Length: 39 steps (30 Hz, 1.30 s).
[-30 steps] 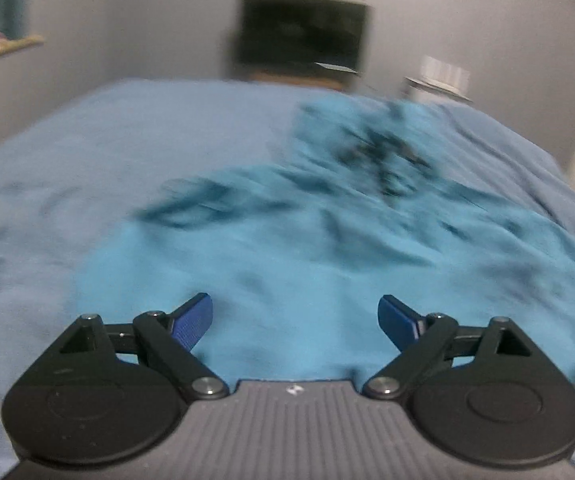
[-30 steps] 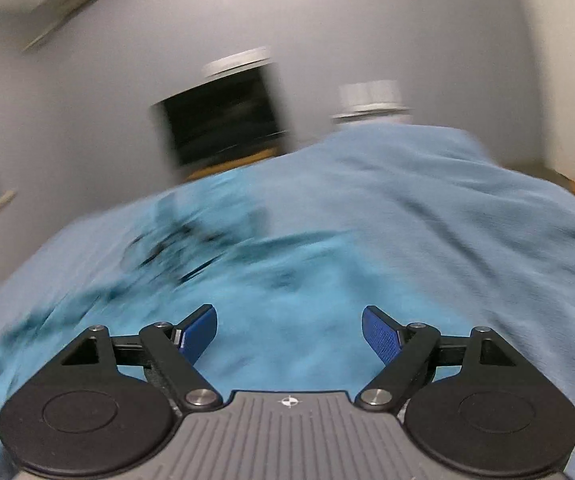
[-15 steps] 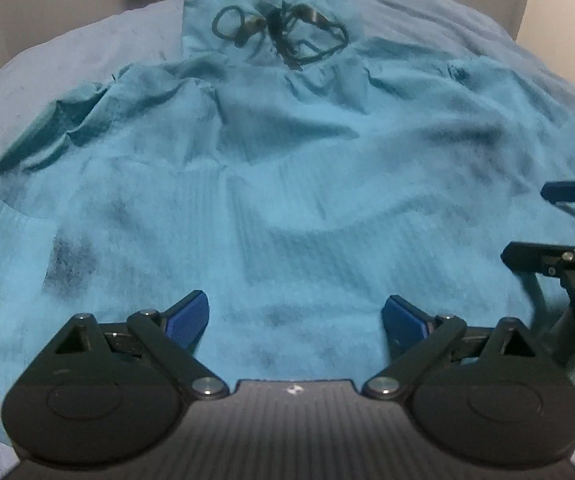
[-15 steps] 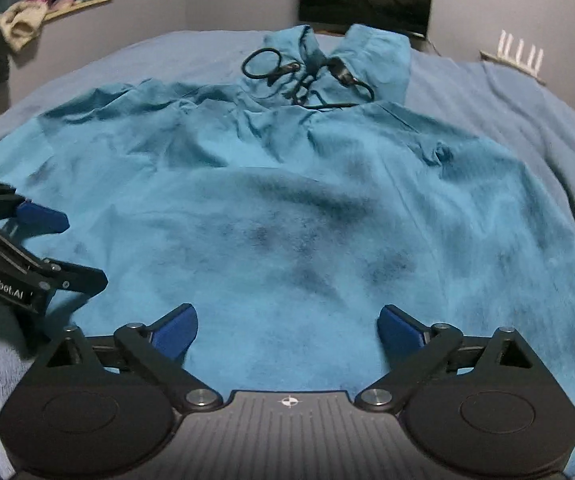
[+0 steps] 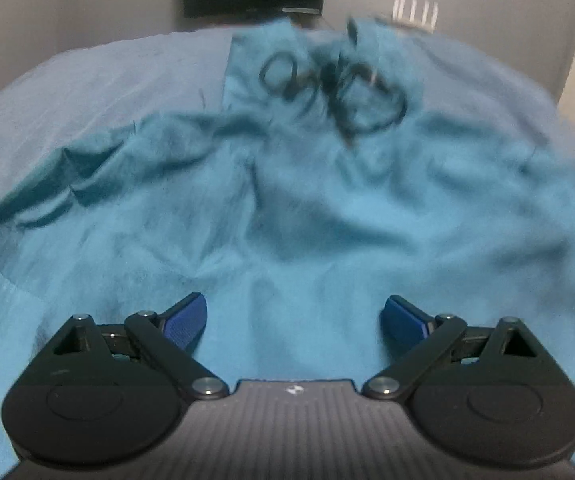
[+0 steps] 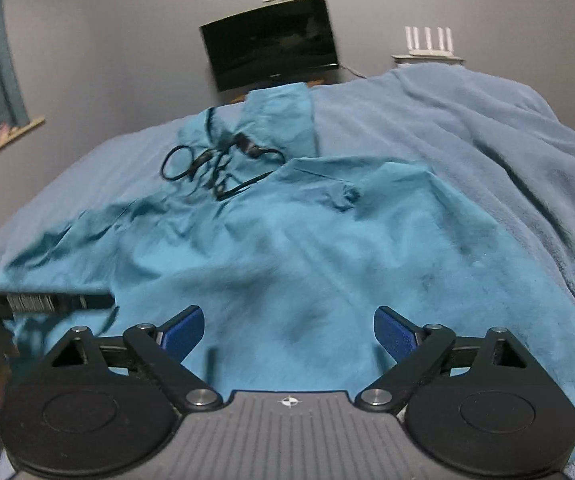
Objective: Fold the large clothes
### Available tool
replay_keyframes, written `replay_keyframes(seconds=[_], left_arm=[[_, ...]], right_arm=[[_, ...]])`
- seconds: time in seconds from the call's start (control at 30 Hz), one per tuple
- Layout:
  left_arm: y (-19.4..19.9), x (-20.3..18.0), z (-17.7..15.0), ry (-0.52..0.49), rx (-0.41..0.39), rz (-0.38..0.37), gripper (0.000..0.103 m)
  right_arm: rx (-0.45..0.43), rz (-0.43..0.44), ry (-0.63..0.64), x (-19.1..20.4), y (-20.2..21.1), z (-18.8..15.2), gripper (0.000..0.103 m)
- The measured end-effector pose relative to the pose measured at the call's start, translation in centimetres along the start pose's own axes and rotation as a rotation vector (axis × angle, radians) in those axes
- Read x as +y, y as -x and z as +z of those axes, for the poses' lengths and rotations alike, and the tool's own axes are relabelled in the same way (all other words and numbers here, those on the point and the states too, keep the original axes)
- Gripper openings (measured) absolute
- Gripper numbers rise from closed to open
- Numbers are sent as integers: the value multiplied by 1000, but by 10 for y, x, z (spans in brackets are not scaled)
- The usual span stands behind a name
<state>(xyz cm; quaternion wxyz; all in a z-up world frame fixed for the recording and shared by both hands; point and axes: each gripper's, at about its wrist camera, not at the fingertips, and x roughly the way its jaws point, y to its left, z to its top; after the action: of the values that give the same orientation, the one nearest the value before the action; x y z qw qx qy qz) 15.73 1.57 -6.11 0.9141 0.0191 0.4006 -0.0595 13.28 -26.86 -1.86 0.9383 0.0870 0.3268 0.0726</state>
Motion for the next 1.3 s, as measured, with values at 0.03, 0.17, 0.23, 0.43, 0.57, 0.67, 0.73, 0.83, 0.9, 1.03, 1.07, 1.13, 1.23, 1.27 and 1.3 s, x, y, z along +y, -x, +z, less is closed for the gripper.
replay_keyframes(seconds=[0.03, 0.17, 0.23, 0.43, 0.57, 0.67, 0.73, 0.83, 0.9, 1.03, 1.07, 1.13, 1.23, 1.27, 1.3], left_arm=[[-4, 0, -5, -19, -4, 2, 96], [-8, 3, -5, -12, -7, -7, 98], [-9, 5, -5, 2, -6, -10, 98], [-11, 3, -7, -1, -17, -1, 100], [-17, 0, -9, -10, -24, 9, 103], [-21, -1, -10, -16, -30, 11, 103], [-24, 1, -10, -10, -33, 6, 103], [-26, 1, -11, -4, -39, 1, 103], [-28, 1, -12, -7, -45, 2, 103], [-31, 2, -12, -2, -57, -9, 103], [-31, 3, -13, -2, -61, -12, 103], [-32, 3, -13, -2, -67, -15, 103], [-34, 3, -14, -4, -77, -20, 103], [-34, 3, -15, -5, -81, -22, 103], [-35, 3, -15, -5, -84, -24, 103]], right_arm=[[3, -5, 15, 0, -6, 3, 93], [-45, 4, 34, 7, -30, 32, 91], [-82, 15, 51, 14, -48, 50, 88], [-147, 3, 31, 25, -126, 115, 78], [-185, -29, -9, 25, -178, 156, 77], [-209, -54, -49, 22, -212, 185, 77], [-216, -65, -70, 19, -233, 203, 77], [-217, -71, -92, 15, -262, 227, 77], [-217, -70, -109, 13, -280, 240, 77], [-186, -53, -115, 5, -313, 255, 80], [-167, -44, -122, 1, -322, 257, 82], [-146, -42, -145, -4, -336, 258, 83], [-96, 56, -256, -18, -354, 255, 84], [-70, 116, -310, -24, -361, 255, 84], [-49, 172, -357, -28, -366, 254, 78]])
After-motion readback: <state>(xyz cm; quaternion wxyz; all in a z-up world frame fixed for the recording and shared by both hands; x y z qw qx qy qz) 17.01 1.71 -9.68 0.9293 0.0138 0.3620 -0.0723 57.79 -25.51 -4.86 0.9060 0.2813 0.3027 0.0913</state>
